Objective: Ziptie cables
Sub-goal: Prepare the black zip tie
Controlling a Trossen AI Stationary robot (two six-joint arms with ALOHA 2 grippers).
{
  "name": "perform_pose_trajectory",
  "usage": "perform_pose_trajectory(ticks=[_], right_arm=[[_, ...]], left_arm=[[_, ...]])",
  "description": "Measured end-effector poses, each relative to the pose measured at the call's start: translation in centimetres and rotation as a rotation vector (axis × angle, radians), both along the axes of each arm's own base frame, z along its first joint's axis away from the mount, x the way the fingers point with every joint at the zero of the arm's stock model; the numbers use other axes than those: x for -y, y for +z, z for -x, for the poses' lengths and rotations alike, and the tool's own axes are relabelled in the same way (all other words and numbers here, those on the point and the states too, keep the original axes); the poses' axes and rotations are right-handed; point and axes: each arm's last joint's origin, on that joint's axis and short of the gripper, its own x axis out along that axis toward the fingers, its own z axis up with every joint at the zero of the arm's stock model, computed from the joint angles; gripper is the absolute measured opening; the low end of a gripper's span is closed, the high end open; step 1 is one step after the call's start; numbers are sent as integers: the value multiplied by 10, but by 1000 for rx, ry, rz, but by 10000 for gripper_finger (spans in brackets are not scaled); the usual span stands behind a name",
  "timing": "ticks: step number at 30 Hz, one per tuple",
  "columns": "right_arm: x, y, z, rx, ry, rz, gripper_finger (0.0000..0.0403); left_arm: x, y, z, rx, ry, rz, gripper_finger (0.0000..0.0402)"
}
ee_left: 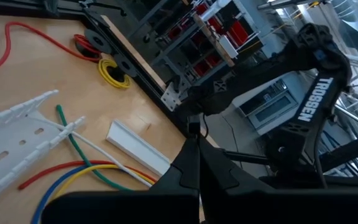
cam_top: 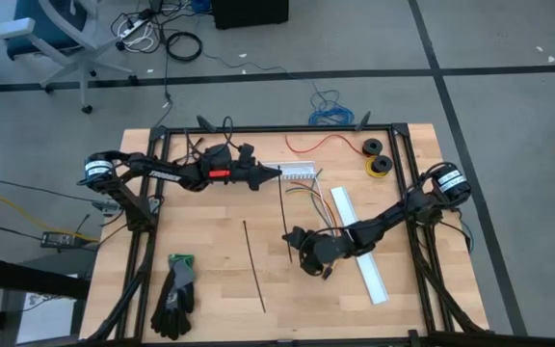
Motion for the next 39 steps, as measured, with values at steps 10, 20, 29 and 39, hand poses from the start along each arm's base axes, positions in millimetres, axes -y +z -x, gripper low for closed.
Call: perform_pose_trajectory(ticks=[10,20,29,39], right_arm=[[-3,-1,2,4,-23,-67,16],[17,-1,-6,111,-237,-422,0],[63,13,-17,153,-417,-1160,0],[101,15,-10,42,-423,-1737,0]], left_arm=[[0,0,0,-4,-4,1,0],[9,0,-3,-7,-45,-210,0],[38,0,-10,-21,-70,-594,0],[61,-1,-14,-95,-22,-1052,0]])
